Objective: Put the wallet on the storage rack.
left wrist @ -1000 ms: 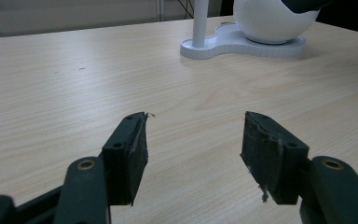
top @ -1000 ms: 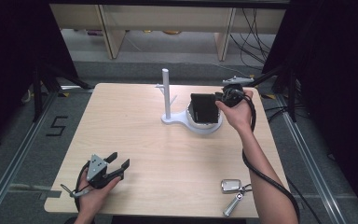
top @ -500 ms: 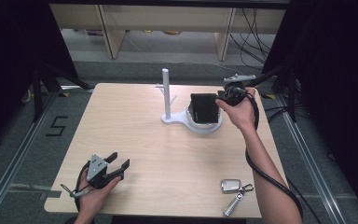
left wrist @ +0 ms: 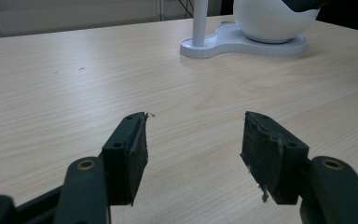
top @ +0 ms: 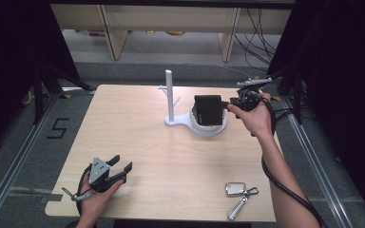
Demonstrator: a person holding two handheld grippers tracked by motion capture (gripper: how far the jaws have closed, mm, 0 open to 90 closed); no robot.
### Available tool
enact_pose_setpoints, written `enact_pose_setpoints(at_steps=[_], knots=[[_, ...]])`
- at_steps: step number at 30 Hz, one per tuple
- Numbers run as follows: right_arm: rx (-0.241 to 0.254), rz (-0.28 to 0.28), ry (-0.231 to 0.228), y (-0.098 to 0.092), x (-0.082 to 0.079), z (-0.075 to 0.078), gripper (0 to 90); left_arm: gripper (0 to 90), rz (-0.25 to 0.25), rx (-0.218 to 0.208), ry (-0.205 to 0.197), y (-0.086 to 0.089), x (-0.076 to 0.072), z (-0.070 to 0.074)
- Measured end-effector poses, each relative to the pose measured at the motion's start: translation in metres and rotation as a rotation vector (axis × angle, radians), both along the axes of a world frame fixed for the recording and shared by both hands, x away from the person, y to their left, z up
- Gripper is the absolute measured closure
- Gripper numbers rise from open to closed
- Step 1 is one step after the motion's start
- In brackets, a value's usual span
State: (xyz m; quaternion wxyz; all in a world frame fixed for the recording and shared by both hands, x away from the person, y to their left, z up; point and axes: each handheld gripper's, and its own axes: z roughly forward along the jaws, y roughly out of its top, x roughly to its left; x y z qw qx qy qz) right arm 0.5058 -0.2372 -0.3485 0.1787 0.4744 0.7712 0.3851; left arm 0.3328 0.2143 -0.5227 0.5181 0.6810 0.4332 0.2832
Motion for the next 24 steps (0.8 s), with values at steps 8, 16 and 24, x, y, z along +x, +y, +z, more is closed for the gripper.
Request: enact_pose_setpoints(at_steps=[8, 16, 24], knots=[[-0.030, -0.042, 0.101, -0.036, -0.022, -0.008, 63.7, 39.7, 0.004, -0.005, 0.009, 0.000, 0.001, 0.000], [-0.026, -0.059, 0.237, -0.070, -0.046, -0.033, 71.5, 39.4, 0.007, -0.010, 0.013, 0.000, 0.003, 0.000], [-0.050, -0.080, 0.246, -0.095, -0.063, -0.051, 72.6, 39.4, 0.009, -0.003, 0.014, -0.001, 0.003, 0.000]])
